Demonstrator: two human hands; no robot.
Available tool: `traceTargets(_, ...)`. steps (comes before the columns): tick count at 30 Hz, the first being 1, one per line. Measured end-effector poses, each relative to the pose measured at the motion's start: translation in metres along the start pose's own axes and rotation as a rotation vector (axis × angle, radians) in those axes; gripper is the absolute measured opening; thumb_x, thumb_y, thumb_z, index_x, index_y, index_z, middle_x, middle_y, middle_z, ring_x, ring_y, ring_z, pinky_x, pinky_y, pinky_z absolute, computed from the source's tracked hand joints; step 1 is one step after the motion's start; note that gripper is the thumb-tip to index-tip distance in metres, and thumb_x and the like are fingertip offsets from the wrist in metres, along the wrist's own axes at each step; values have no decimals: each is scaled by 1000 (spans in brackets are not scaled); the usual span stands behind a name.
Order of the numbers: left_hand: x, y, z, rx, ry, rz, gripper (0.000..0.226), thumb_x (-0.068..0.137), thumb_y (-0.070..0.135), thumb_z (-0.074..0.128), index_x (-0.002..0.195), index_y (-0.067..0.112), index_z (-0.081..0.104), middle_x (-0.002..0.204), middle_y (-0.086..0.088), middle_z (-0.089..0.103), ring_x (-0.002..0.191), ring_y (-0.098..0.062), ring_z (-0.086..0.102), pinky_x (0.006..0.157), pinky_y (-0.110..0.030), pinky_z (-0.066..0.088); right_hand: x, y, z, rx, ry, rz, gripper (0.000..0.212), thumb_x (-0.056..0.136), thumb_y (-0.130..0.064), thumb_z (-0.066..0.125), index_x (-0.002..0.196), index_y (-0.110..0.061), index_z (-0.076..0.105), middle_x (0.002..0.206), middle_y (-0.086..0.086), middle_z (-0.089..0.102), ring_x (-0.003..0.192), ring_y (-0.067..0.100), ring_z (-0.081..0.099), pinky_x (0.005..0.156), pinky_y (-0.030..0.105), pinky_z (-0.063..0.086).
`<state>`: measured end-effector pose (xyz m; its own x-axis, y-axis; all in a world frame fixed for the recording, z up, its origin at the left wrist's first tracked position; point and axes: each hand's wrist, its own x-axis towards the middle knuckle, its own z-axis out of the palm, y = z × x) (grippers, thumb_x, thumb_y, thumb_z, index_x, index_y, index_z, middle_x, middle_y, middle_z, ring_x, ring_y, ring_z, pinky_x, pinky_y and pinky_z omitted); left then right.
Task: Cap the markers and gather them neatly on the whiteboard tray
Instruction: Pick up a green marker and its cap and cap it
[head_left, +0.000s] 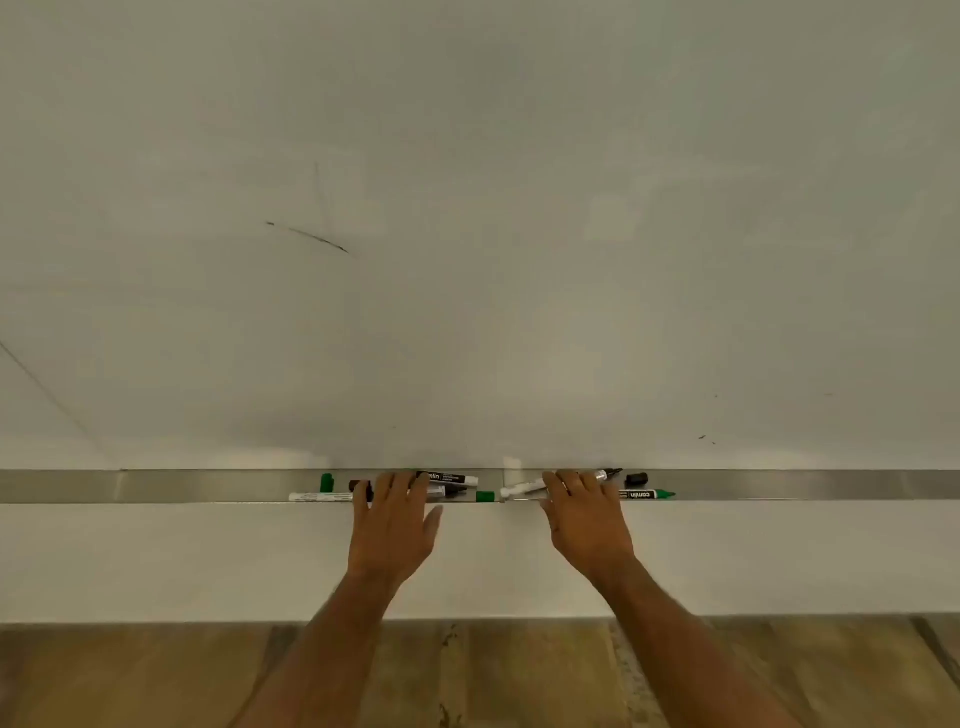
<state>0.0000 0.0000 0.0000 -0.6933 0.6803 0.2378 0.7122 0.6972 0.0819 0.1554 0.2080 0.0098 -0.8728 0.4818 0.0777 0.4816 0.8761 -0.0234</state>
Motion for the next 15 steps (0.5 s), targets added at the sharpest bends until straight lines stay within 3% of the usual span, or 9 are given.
traceTargets(3, 14, -4, 0, 22, 4, 32, 22, 85, 33, 63, 100, 17, 67, 100, -3, 69, 93, -28, 60, 86, -48, 45, 12, 3, 4, 22, -33, -56, 36, 100, -28, 41, 135, -21, 46, 137, 2, 55, 123, 26, 49, 100, 46, 39)
traceTargets(9, 34, -10, 8, 15, -78, 21, 26, 87, 37, 59, 104, 19, 66, 105, -1, 67, 99, -27, 58, 90, -47, 43, 28, -11, 13, 72, -80, -186, 32, 98, -26, 47, 127, -17, 55, 130, 5, 58, 118, 27, 51, 99, 42, 42)
traceTargets(15, 45, -27, 11, -131, -20, -233, 26, 85, 32, 62, 105, 16, 65, 104, -6, 68, 101, -32, 57, 87, -47, 43, 42, -44, 23, 112, -37, -317, 30, 94, -24, 54, 121, -12, 61, 127, 10, 62, 114, 33, 53, 94, 44, 44)
